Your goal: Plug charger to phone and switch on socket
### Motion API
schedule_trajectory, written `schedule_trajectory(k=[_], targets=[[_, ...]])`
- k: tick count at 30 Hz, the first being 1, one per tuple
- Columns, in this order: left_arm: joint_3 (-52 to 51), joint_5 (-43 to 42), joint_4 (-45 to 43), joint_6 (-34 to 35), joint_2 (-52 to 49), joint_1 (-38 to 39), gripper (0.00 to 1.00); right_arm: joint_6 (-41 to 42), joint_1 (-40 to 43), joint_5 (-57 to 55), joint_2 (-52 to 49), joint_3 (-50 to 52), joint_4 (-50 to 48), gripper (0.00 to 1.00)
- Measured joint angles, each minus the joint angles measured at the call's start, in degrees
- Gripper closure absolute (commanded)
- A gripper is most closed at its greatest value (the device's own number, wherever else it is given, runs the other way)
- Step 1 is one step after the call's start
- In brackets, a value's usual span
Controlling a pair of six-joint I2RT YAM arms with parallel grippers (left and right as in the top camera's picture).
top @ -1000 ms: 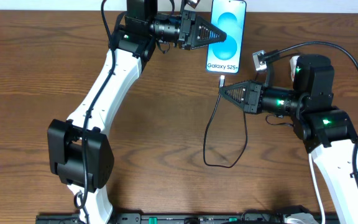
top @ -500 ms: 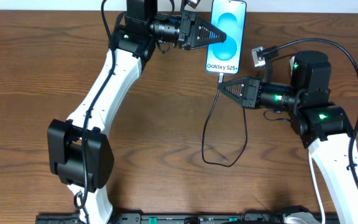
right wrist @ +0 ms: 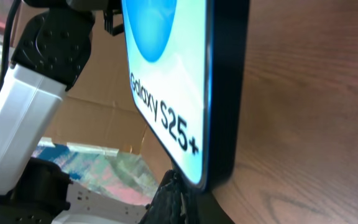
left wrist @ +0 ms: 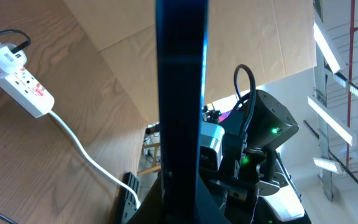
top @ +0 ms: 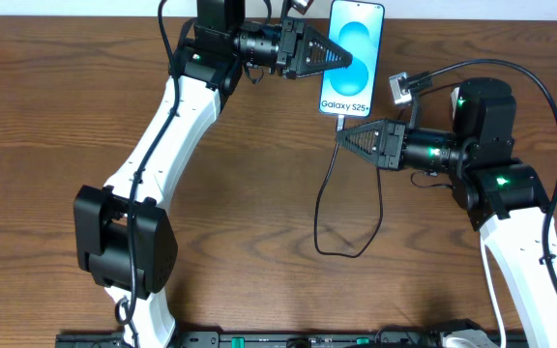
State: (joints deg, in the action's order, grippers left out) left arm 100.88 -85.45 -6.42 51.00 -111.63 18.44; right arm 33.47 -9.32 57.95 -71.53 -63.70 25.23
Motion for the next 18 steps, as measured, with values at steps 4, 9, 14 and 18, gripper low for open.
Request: schedule_trajectory(k=[4,9,14,18], targets=[[0.00,0.04,0.00,-0.02,0.00,0.00,0.93,-0.20,0.00,0.76,0.00,0.00,1.84,0.99],[0.00,0.04,0.00,-0.02,0.00,0.00,0.93,-0.37,0.00,1.07,0.00,0.00,2.38,0.99],[0.00,0.04,0.00,-0.02,0.00,0.00,0.93,-0.48,0.00,1.25,0.00,0.00,2.38,0.99],[0.00,0.04,0.00,-0.02,0.00,0.00,0.93,-0.63,0.59,1.42,0.00,0.00,2.38,0.99]])
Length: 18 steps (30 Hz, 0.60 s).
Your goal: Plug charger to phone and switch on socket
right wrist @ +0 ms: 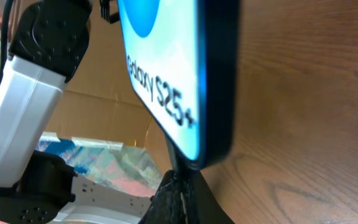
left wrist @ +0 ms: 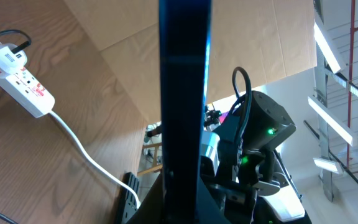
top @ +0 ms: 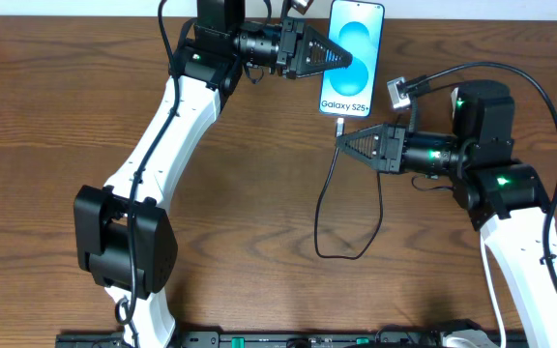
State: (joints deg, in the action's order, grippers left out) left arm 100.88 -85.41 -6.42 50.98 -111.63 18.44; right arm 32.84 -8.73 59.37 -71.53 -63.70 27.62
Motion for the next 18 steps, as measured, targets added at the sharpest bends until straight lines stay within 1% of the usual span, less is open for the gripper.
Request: schedule_trajectory(k=[18], targets=[[0.00,0.02,-1.44,0.00,0.00,0.00,0.93,0.00,1.11,2.43,0.00,0.00,0.57,0.99]])
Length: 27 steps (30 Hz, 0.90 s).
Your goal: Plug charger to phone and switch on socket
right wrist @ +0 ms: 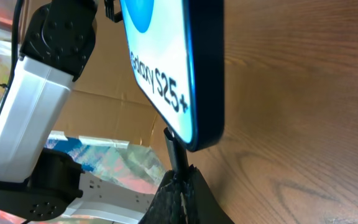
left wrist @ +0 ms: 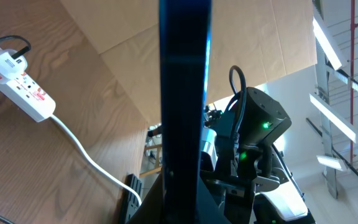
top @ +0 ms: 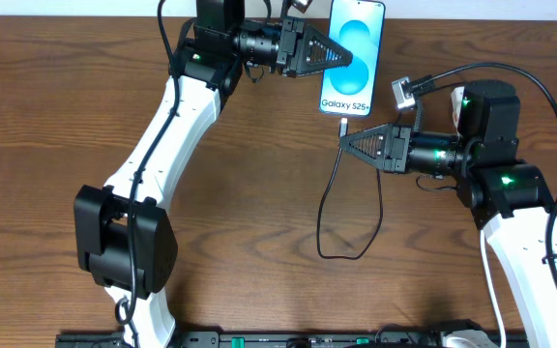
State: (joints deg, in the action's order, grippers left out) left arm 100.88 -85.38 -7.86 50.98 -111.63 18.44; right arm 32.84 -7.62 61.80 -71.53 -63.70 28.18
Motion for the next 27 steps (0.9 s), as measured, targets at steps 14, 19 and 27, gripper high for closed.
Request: schedule_trajectory(k=[14,19,27], targets=[[0.00,-0.02,-0.02,0.00,0.00,0.00,0.93,0.00,0.00,0.26,0.00,0.00,-1.40,0.99],[0.00,-0.02,-0.02,0.00,0.00,0.00,0.93,0.00,0.00,-0.02,0.00,0.00,-1.38,0.99],[0.00,-0.02,-0.02,0.20,0.00,0.00,0.93,0.02,0.00,-0.11,0.00,0.00,-1.38,0.99]])
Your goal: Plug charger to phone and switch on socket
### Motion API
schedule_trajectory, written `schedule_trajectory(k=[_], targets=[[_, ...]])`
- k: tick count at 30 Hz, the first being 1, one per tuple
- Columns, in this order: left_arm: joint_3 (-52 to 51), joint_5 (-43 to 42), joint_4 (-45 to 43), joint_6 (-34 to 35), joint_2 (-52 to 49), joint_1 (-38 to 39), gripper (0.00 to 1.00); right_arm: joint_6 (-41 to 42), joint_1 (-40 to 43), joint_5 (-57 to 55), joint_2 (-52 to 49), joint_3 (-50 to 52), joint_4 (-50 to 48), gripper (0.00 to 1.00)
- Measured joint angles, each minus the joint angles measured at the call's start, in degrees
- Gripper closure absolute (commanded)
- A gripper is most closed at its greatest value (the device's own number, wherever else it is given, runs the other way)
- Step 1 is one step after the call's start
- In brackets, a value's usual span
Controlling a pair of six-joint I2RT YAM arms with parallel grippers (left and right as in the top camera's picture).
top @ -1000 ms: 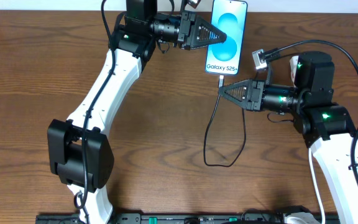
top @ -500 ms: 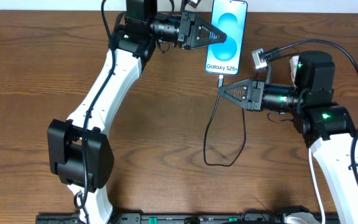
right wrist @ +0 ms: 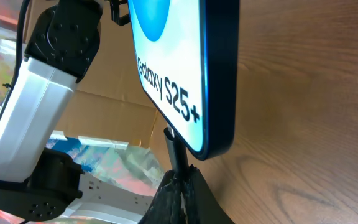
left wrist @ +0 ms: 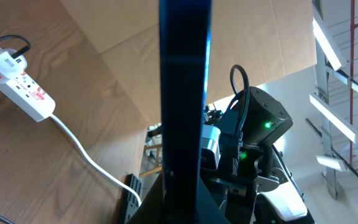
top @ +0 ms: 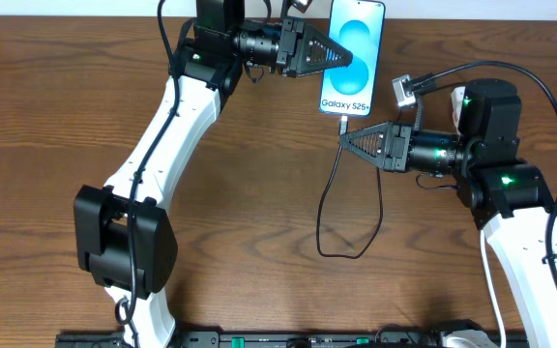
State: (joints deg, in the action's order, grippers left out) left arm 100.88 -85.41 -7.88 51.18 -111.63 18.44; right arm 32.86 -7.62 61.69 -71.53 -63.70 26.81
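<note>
The phone (top: 353, 58), its screen lit and reading "Galaxy S25+", is held at the table's far edge by my left gripper (top: 344, 60), shut on its long sides. In the left wrist view the phone (left wrist: 184, 93) shows edge-on as a dark bar between the fingers. My right gripper (top: 344, 140) is shut on the black charger plug (right wrist: 176, 152), which meets the phone's (right wrist: 185, 68) bottom edge; how deep it sits is hidden. The black cable (top: 329, 208) loops down the table. The white power strip (left wrist: 17, 81) lies off to the side.
The power strip has a black plug in its end and a white cord (left wrist: 86, 155) running off across the brown wooden table (top: 259, 193). The cable's loop lies on the table between the two arms.
In the right wrist view the phone's bottom edge sits slightly further right over the plug. The left gripper and phone have not visibly moved.
Throughout, my left gripper held the phone up and my right gripper held the plug just under its bottom edge. The right gripper stood a little lower 1.5 s ago, then closer again, and the plug now stands against the port end.
</note>
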Motion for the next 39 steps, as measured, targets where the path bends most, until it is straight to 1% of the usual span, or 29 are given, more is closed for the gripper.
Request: schedule_trajectory(k=[39], targets=[[0.00,0.22,-0.07,0.24,0.00,-0.39,0.93,2.16,-0.07,-0.63,0.00,0.00,-2.05,0.99]])
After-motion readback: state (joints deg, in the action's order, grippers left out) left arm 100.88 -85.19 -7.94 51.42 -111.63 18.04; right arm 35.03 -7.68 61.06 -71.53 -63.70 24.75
